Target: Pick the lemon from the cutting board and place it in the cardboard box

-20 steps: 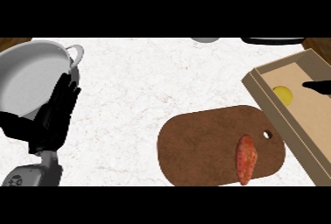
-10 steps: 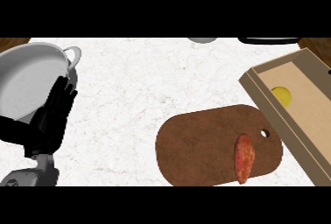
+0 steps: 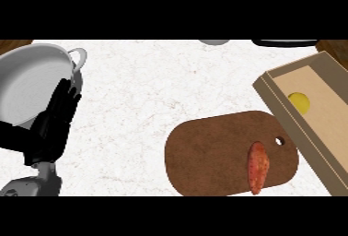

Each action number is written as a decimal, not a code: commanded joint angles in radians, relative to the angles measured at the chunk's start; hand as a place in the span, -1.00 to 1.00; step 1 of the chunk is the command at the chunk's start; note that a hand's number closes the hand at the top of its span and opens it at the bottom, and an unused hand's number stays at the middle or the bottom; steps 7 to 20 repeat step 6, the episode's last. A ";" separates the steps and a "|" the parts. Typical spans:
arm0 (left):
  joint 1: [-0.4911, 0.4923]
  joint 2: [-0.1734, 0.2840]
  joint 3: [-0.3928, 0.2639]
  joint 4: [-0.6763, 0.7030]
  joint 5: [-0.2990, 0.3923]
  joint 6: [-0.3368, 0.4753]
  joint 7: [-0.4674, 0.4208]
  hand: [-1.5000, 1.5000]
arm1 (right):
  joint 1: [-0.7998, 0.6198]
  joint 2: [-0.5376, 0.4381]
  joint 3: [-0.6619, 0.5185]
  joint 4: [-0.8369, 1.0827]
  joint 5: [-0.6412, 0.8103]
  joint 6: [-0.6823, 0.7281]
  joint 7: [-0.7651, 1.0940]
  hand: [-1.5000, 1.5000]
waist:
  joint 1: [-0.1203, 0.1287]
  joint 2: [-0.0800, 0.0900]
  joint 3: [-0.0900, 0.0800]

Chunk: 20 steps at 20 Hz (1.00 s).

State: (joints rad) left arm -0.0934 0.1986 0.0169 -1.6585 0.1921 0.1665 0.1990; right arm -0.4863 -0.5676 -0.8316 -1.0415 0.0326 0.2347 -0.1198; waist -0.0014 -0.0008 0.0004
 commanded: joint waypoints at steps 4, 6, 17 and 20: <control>-0.021 -0.008 0.012 -0.032 -0.001 -0.003 0.056 0.00 | 0.063 -0.109 -0.034 0.206 -0.073 0.045 -0.177 -1.00 | 0.007 0.003 0.001; -0.045 -0.018 0.012 0.016 -0.021 -0.015 0.031 0.00 | 0.083 -0.091 0.004 0.115 -0.114 0.028 -0.112 -1.00 | 0.001 0.001 0.000; -0.045 -0.018 0.012 0.016 -0.021 -0.015 0.031 0.00 | 0.083 -0.091 0.004 0.115 -0.114 0.028 -0.112 -1.00 | 0.001 0.001 0.000; -0.045 -0.018 0.012 0.016 -0.021 -0.015 0.031 0.00 | 0.083 -0.091 0.004 0.115 -0.114 0.028 -0.112 -1.00 | 0.001 0.001 0.000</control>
